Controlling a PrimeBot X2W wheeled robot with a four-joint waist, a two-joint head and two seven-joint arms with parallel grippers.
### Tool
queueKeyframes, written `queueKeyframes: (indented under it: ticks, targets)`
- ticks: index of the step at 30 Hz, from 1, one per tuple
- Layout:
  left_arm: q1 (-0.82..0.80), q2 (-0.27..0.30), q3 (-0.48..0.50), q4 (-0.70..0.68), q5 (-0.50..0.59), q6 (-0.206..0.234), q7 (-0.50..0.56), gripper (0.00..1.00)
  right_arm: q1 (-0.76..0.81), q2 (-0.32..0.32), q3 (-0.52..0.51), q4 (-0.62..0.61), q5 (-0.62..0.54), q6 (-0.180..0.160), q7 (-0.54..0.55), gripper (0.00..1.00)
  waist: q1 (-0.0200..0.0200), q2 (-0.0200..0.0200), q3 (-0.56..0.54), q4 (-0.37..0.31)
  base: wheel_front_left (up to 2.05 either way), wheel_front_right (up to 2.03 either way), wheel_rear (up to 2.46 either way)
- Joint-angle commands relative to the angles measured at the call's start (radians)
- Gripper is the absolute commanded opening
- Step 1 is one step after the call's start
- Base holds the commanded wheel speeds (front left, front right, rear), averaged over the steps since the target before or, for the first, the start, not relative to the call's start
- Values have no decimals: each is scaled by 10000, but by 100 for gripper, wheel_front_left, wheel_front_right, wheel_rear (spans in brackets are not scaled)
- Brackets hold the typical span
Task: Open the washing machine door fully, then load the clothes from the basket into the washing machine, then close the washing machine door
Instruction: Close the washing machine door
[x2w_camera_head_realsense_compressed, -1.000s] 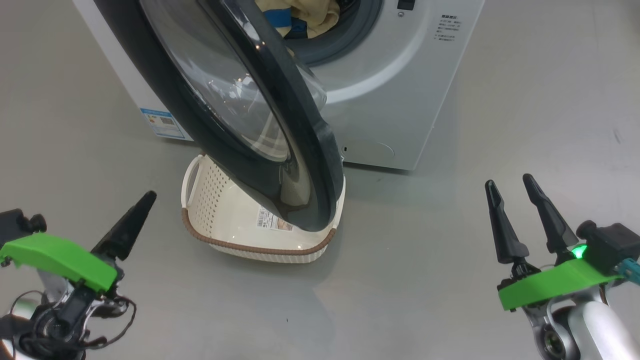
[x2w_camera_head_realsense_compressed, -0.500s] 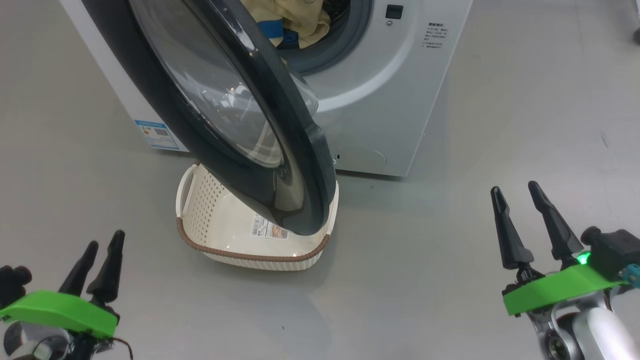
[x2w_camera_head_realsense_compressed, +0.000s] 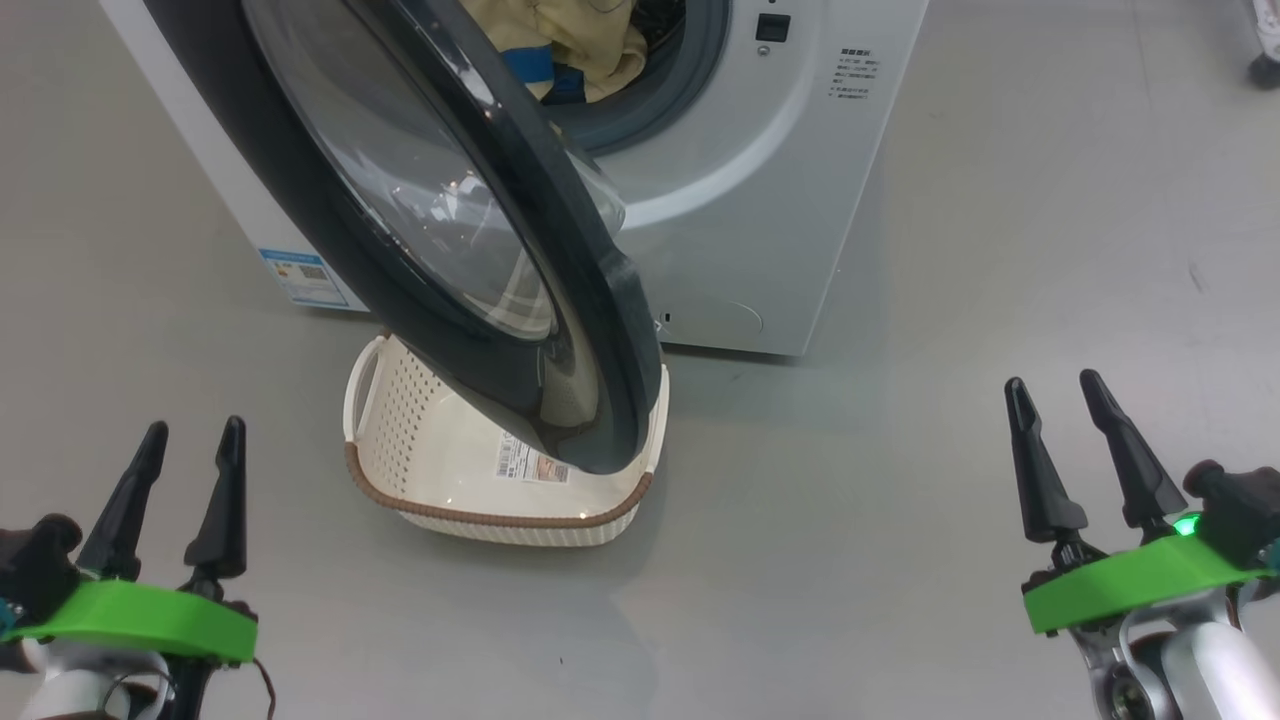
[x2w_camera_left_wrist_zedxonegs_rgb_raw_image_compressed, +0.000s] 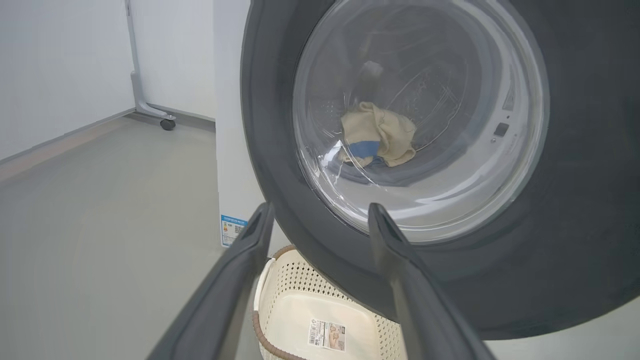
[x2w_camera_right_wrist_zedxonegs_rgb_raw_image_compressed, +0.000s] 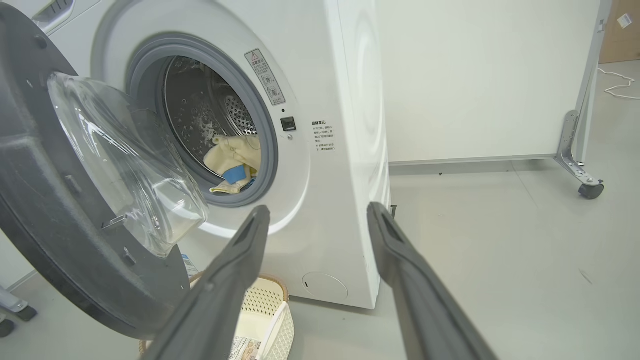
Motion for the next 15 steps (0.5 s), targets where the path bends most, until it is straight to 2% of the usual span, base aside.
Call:
queueKeyframes:
  ticks: [1,7,15]
  targets:
    - [-275,249,636,-404,335,-33,-140,100,-99,-175,69,-254,29,16,-63,100,0,0,-2,-15,0,0,0]
    - [59,-203,1098,-831,1432,-33,-140,100,-58,-156,27,-239,33,16,-63,100,0,0,-43,-91,0,0,0]
    - [381,-562,1254,-524,1730,-33,-141,100,-79,-86,27,-141,29,16,-63,100,0,0,18,-123,0,0,0]
